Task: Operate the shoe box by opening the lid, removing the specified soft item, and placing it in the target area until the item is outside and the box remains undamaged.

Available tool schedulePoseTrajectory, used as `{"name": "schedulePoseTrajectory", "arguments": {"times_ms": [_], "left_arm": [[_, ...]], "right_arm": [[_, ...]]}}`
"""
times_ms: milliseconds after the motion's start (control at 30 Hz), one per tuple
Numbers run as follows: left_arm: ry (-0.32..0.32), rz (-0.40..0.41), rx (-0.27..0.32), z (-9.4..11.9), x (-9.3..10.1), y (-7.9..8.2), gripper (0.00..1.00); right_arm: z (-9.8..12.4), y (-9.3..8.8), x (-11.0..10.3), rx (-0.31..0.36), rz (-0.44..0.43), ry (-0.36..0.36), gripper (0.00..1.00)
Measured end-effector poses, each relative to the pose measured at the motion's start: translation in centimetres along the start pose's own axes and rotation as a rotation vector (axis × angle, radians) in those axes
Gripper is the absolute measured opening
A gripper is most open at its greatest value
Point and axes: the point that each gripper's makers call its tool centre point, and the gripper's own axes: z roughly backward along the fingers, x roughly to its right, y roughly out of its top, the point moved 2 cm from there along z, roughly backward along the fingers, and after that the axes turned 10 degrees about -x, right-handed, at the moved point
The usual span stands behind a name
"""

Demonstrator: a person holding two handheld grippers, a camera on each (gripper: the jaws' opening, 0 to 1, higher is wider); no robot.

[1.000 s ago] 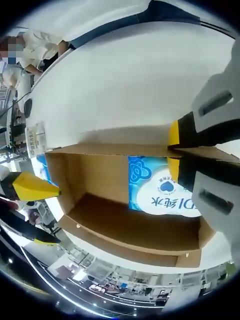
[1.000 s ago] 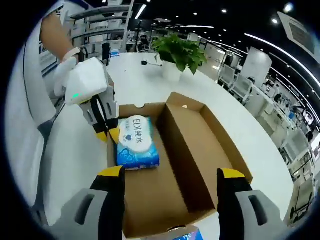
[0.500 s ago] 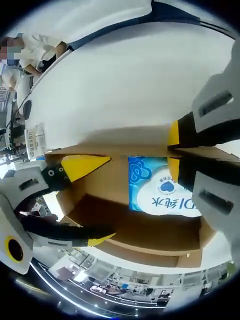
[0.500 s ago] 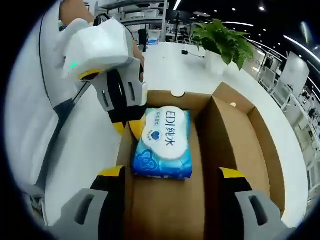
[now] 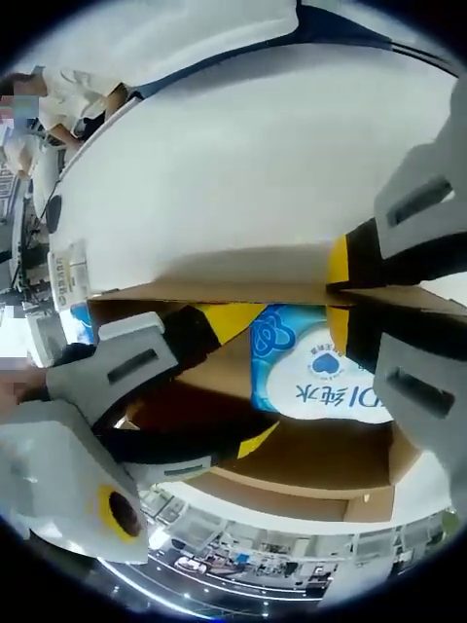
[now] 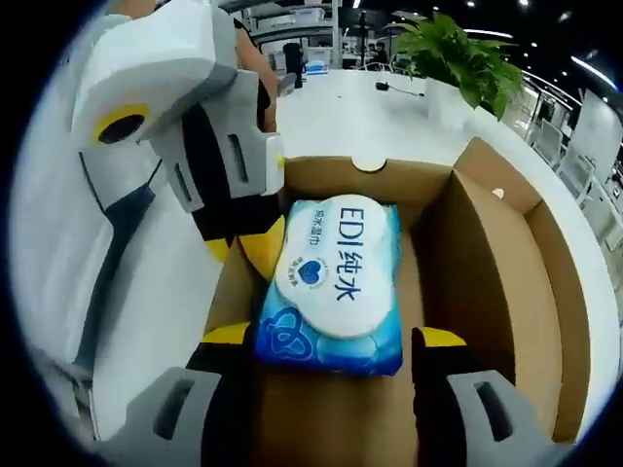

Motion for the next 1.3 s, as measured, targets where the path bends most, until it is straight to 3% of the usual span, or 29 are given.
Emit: {"name": "schedulePoseTrajectory", "arguments": {"times_ms": [300, 533, 967, 1300], "left_arm": [[-0.001, -0.003, 0.003, 0.0, 0.0, -0.1, 0.04], [-0.005, -0.012, -0.001, 0.0, 0.1, -0.1, 0.04], [0.004, -0.005, 0.005, 0.1, 0.1, 0.0, 0.04], [-0.001, -0.009, 0.007, 0.0, 0.0, 0.0, 0.04]], "right_arm": [[-0.4, 0.1, -0.1, -0.049, -0.012, 0.027, 0.62], [-1.3, 0.4, -0.2, -0.104, -0.002, 0.006, 0.62], [-1.1, 0.2, -0.2, -0.131, 0.009, -0.02, 0.59], [0.2, -2.2, 0.4, -0.171, -0.002, -0.035, 0.58]]}}
